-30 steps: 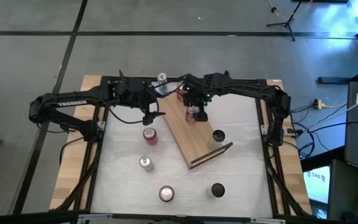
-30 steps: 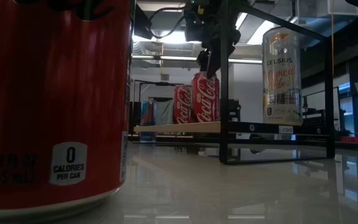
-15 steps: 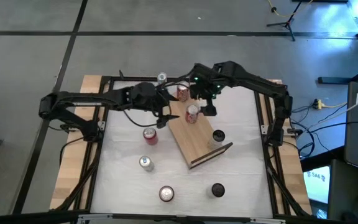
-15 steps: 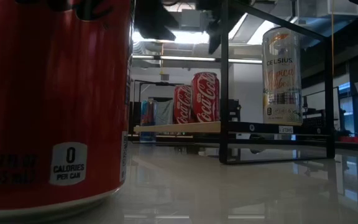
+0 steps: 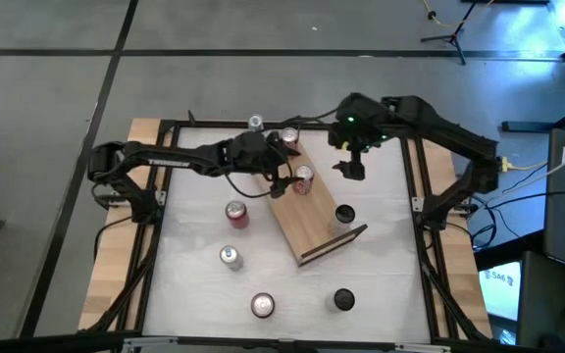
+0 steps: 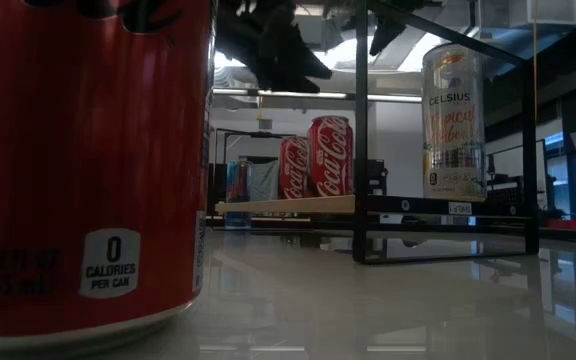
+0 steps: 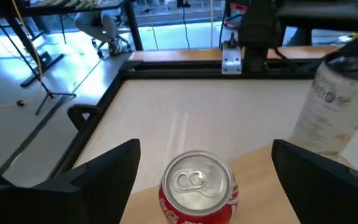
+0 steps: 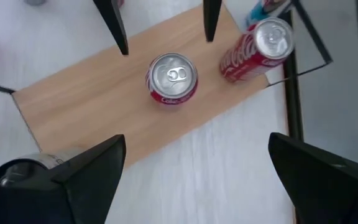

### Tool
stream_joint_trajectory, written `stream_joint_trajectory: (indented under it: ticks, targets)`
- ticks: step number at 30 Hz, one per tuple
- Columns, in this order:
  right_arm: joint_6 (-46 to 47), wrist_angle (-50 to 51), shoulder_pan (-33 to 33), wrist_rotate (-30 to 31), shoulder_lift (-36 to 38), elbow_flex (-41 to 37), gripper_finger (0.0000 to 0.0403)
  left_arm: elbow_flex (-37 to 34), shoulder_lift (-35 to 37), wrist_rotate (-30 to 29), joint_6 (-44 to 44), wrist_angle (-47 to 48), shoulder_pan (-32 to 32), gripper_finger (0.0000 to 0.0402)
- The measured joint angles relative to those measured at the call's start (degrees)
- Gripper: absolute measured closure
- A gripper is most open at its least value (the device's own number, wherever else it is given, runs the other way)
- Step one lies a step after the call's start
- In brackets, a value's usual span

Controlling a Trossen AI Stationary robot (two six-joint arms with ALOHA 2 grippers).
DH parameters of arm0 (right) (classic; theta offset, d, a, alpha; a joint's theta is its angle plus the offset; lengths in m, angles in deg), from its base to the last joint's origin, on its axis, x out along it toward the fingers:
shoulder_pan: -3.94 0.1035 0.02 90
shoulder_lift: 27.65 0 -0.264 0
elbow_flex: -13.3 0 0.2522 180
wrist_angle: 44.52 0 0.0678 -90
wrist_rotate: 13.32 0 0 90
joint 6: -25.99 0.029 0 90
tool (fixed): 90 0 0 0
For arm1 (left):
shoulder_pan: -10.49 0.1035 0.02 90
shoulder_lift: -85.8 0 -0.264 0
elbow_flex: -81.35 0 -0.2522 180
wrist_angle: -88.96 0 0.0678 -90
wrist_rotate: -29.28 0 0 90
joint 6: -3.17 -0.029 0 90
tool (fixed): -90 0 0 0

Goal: Place canned beverage on shelf
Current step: Put the red white soda can on the shelf aligned with the other red white soda can

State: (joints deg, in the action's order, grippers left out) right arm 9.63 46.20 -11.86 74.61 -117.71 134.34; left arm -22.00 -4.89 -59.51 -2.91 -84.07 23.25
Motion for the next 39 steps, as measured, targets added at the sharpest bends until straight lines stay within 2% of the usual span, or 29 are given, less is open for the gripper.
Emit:
stream_joint_trajectory:
  ticks: [11, 16, 23, 29, 39]
  targets:
    - [3.40, -13.42, -0.09, 1.75, 12.36, -20.29, 0.0012, 0.00, -6.51, 0.39, 2.52, -3.43, 0.47, 0.0049]
    - [5.01, -16.48, -0.09, 4.20, 15.75, -26.03, 0.0013, 0.04, -7.20, 0.43, 2.98, -3.22, 1.38, 0.0049]
    - [6.06, -19.08, -0.02, 4.49, 16.87, -30.19, 0.0012, 0.04, -8.61, 4.30, 4.38, -2.96, 1.90, 0.0049]
    - [6.06, -23.87, -0.01, 4.49, 16.86, -32.97, 0.0013, 0.03, -10.78, 4.33, 4.31, -2.80, 1.70, 0.0049]
    - [6.05, -24.65, 0.02, 4.52, 16.85, -34.03, 0.0013, -0.04, -11.70, 4.04, 4.03, -3.61, 1.70, 0.0055]
